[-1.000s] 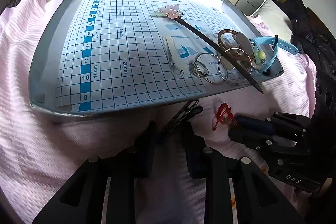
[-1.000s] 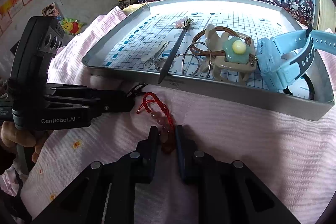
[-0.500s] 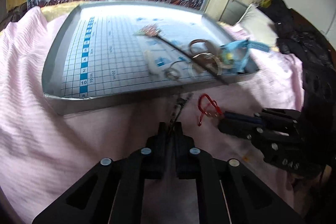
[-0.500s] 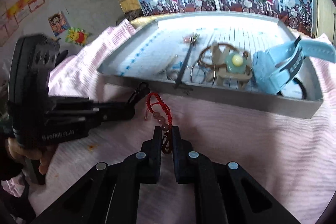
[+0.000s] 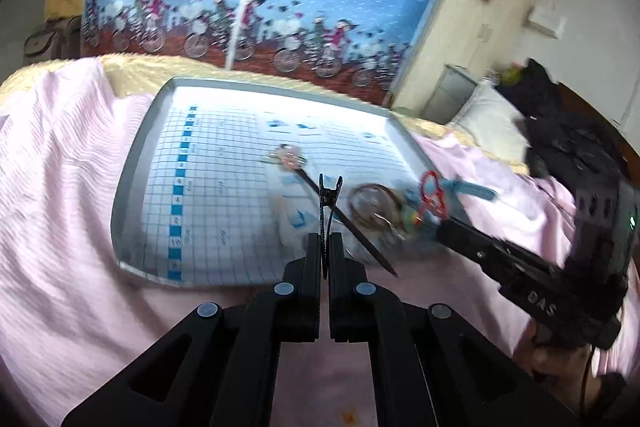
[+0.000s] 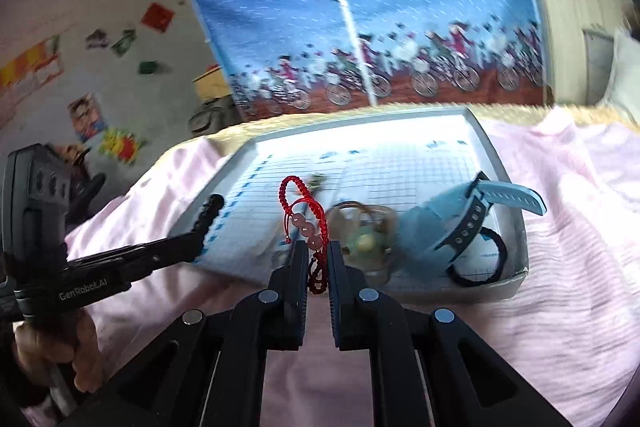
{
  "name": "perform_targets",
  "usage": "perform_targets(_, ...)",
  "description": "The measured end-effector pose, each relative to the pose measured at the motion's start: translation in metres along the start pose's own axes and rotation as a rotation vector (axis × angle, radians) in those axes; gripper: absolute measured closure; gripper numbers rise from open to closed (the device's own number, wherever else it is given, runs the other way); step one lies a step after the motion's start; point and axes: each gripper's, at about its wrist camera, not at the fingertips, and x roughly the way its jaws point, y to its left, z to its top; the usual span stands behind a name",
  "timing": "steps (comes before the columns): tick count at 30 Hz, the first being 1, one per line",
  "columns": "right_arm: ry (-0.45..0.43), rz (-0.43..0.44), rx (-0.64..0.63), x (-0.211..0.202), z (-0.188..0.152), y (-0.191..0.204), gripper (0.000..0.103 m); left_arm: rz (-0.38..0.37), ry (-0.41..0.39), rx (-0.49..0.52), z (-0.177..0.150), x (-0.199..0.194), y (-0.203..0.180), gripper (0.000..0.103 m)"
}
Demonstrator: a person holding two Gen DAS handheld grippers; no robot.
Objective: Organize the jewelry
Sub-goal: 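Drop the bracelet in the tray with the left gripper while the right drops the string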
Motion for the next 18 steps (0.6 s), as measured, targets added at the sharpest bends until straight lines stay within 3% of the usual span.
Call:
perform_targets(8, 0.052, 0.005, -0.03, 0.03, 0.003, 0.012, 0.094, 0.114, 0.072, -0.099, 0.009, 0.021, 0.016, 0.102)
perform_targets(14, 0.077, -0.019, -0.043, 0.038, 0.001, 0.016, 0.092, 0.13, 0.095, -0.142, 0.001, 0.017, 0.028, 0.101)
perform_targets(17, 0.062, -0.024, -0.044, 0.032, 0.002, 0.016, 0.079, 0.153, 0.103, -0.161, 0.001, 0.011, 0.03, 0.097)
perform_targets(18, 0.059, -0.031, -0.049, 0.03, 0.003, 0.016, 0.068, 0.159, 0.101, -0.163, 0.001, 0.008, 0.031, 0.091)
